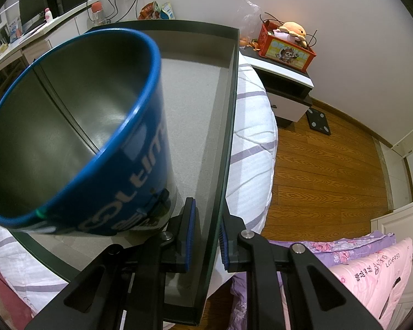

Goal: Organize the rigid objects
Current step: 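Move the left gripper to the black TV remote and grasp it, then carry the black remote into the tray box and open the left gripper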

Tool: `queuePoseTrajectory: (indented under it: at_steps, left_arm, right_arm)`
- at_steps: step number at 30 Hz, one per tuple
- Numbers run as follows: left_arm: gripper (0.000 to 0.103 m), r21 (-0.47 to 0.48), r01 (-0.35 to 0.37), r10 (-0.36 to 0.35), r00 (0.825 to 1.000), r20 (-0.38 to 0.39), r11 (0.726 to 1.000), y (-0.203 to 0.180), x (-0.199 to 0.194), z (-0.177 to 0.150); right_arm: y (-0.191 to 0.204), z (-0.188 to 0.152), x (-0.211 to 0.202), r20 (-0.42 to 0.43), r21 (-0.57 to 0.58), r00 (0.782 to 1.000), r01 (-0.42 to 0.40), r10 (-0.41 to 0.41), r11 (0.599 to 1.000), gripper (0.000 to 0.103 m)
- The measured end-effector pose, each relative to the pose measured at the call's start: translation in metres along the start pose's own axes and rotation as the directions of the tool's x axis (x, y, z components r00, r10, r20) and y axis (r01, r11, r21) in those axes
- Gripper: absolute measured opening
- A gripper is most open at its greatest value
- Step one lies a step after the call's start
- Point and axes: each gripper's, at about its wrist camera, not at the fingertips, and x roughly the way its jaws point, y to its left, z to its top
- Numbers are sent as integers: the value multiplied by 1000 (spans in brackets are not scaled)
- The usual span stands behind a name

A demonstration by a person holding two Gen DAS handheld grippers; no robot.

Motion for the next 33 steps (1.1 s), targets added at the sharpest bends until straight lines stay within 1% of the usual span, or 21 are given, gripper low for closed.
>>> queuePoseTrajectory:
  at_steps: [4, 8, 9, 11, 12, 14, 22, 24, 31, 33]
  left_arm:
    - [63, 6, -12, 12, 1000, 3, 1000, -5, 11, 12]
    - [66, 9, -23, 23, 1000, 8, 1000, -9, 19, 19]
    - [66, 15, -30, 30, 999, 13, 999, -10, 20, 19]
    - [53, 16, -31, 30, 999, 30, 999, -11, 17, 18]
    - [44, 9, -28, 28, 999, 39, 1000, -9, 15, 18]
    - [44, -16, -10, 10, 999, 47, 1000, -6, 12, 17]
    - [44, -48, 1, 4, 995, 96, 999, -2, -11, 12]
    - [44, -57, 2, 4, 993, 115, 998, -1, -19, 13]
    - [44, -89, 45, -30, 985, 168, 995, 5, -37, 16]
    - [44, -92, 41, -24, 984, 178, 995, 4, -42, 17]
  right_arm:
    - [-1, 0, 0, 0, 1, 1000, -2, 2, 1000, 17]
    - [-6, 0, 0, -1, 3, 1000, -6, 6, 1000, 17]
    - [-6, 0, 0, -1, 3, 1000, -6, 6, 1000, 17]
    - [-6, 0, 0, -1, 4, 1000, -8, 8, 1000, 17]
    - [-6, 0, 0, -1, 4, 1000, -8, 8, 1000, 17]
    - [-6, 0, 0, -1, 3, 1000, -7, 7, 1000, 17]
    - [-7, 0, 0, 0, 5, 1000, -9, 9, 1000, 17]
    - [-7, 0, 0, 0, 6, 1000, -10, 10, 1000, 17]
    - [-7, 0, 1, 1, 7, 1000, -13, 13, 1000, 17]
    - [-7, 0, 1, 2, 7, 1000, -12, 12, 1000, 17]
